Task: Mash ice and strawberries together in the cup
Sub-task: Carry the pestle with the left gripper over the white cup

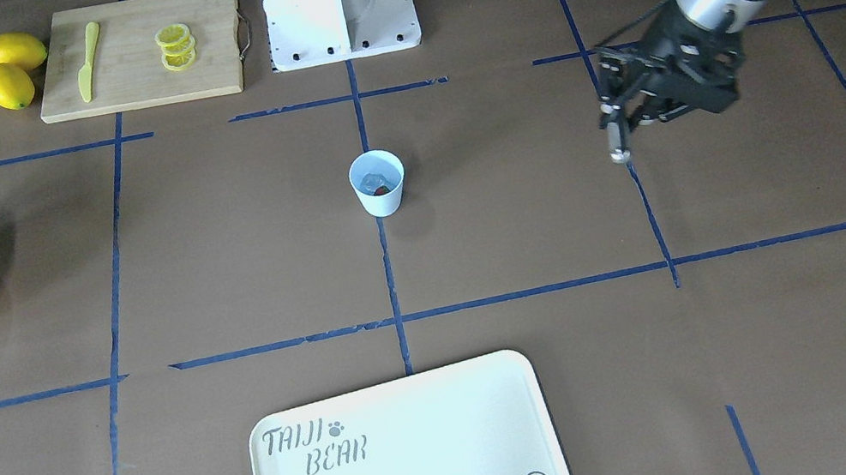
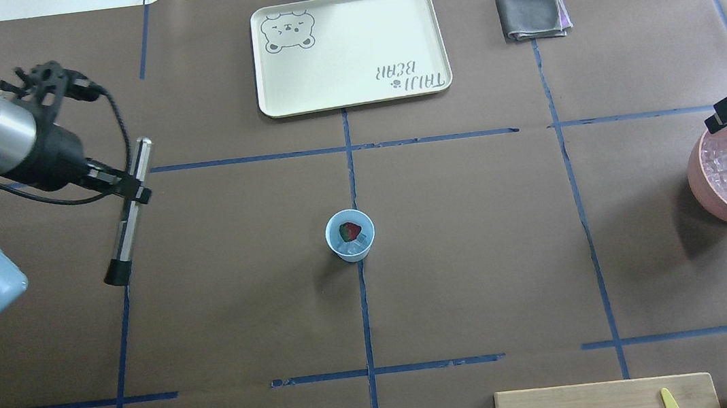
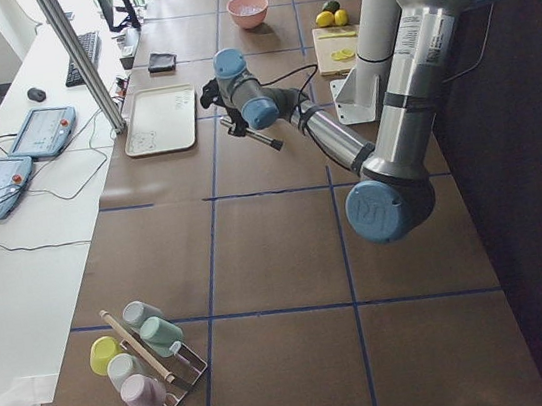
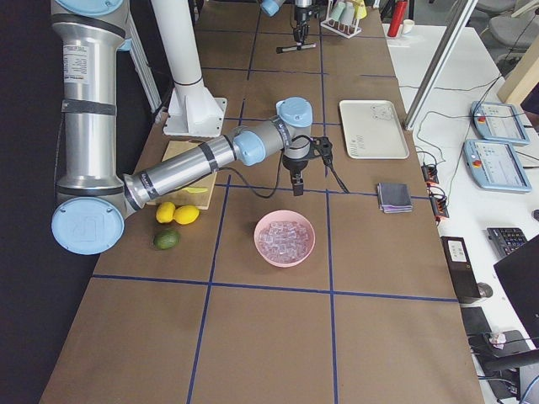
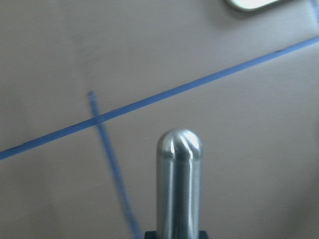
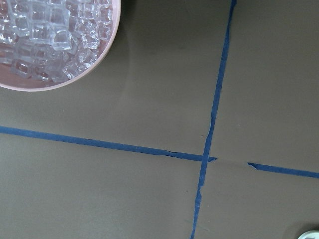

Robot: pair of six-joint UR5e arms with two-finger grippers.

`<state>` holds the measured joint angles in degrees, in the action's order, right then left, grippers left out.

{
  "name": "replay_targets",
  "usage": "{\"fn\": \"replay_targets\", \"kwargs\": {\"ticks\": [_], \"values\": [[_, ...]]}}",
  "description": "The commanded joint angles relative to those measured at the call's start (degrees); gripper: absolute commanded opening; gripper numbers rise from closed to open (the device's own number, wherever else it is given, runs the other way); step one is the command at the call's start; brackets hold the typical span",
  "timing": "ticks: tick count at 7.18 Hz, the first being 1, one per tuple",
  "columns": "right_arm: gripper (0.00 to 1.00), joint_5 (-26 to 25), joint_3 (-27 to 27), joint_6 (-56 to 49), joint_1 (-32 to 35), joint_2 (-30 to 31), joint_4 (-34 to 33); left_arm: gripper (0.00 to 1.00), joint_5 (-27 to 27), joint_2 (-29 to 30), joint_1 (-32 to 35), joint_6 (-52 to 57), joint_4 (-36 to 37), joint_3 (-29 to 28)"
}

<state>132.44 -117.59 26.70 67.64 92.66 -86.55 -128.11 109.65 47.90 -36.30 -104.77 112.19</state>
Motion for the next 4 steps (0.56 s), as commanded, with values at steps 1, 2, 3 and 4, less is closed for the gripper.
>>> {"fn": "replay_targets", "kwargs": {"ticks": [1,2,3,4], "values": [[0.99,0.10,0.08,-0.07,0.47,0.07,-0.02,0.00,13.87,9.59,-8.23,-1.58,-6.44,2.15],[0.99,0.10,-0.01,0.02,0.73,0.07,-0.11,0.00,22.64,9.27,-11.74,-1.23,-17.81,1.11],[0.99,0.10,0.16,0.02,0.74,0.07,-0.02,0.00,33.17,8.83,-16.04,-1.14,-25.75,0.58],[0.99,0.10,0.08,0.02,0.74,0.15,0.07,0.00,43.98,8.65,-20.95,-1.05,-34.01,-1.69]]}}
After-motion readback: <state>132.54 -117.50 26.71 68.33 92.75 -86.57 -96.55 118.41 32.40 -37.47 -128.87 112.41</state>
